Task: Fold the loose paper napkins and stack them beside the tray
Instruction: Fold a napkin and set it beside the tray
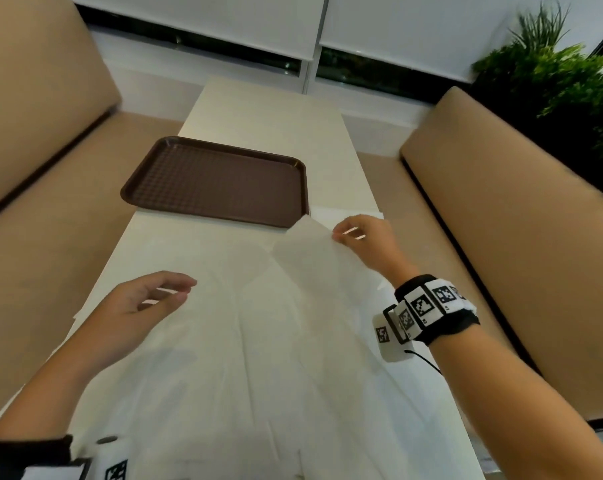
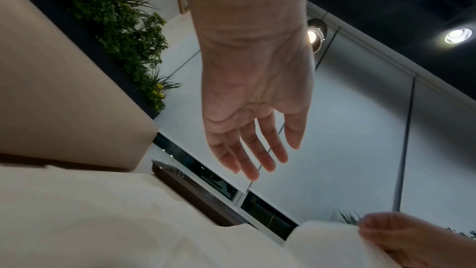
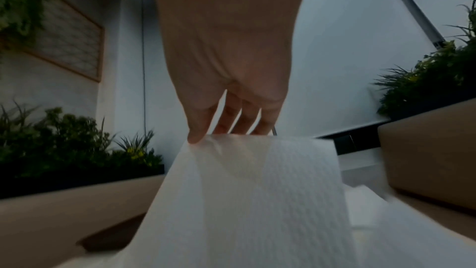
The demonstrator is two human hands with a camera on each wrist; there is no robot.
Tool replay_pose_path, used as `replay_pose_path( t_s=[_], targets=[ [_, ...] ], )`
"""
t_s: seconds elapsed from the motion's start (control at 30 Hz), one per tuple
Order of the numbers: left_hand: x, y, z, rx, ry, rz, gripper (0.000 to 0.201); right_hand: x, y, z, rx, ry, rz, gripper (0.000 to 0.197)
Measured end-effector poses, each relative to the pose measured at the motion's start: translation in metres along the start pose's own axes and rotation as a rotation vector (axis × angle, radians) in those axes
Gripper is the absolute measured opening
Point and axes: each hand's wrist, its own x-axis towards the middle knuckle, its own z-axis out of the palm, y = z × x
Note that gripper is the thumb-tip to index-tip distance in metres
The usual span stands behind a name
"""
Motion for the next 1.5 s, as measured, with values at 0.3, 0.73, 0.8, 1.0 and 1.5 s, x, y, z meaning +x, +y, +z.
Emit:
replay_pose_path(
  t_s=[0.3,0.73,0.8,1.0,1.5],
  targets=[
    [0.034,0.039,0.025,-0.127,-0.037,-0.033,0.043,0.013,-0.059,-0.049,0.211,-0.133,-0.111,0.015],
    [0.080,0.088,0.081,-0.341,-0.055,0.000,0.083,-0.007,-0.074,-0.062,1.083,-0.120,0.084,0.018],
    [0.086,0.083,0.077,-0.295,-0.048,-0.015,0.093,-0.009,-0.069,-0.060,1.102,-0.109,0.125,0.019],
    [0.092,0.073,0.081,-0.799,-0.300,-0.310,0.108,-0.010,-0.060,-0.061,1.029,-0.058,0.172,0.013],
    [0.094,0.057,0.043,-0.233,0.161,0.039,0.013,-0.003,-0.027,-0.032,0.669,-0.095,0.077,0.024]
  ],
)
